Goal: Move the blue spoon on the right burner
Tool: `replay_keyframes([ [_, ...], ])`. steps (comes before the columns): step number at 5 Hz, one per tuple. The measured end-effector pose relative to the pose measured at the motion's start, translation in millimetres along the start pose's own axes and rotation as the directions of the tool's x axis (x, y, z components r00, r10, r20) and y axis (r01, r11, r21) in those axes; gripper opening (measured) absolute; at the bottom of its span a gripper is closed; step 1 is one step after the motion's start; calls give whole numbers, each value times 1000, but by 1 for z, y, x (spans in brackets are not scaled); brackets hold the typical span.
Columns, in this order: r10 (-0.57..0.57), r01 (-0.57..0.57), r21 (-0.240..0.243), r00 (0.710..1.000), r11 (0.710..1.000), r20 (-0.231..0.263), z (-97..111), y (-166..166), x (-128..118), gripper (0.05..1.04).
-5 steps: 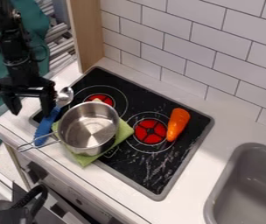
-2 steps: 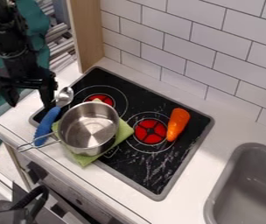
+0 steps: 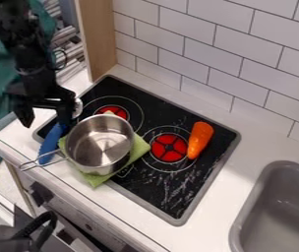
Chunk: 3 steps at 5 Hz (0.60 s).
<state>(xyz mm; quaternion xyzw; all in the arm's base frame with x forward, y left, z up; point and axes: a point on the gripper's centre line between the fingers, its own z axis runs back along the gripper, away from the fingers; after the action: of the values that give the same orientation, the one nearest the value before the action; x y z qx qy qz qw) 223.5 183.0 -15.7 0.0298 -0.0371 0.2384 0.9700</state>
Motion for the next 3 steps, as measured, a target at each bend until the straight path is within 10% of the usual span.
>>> replay_keyframes([
  [3, -15, 16, 14, 999, 1000, -44, -33, 0, 26, 1010],
])
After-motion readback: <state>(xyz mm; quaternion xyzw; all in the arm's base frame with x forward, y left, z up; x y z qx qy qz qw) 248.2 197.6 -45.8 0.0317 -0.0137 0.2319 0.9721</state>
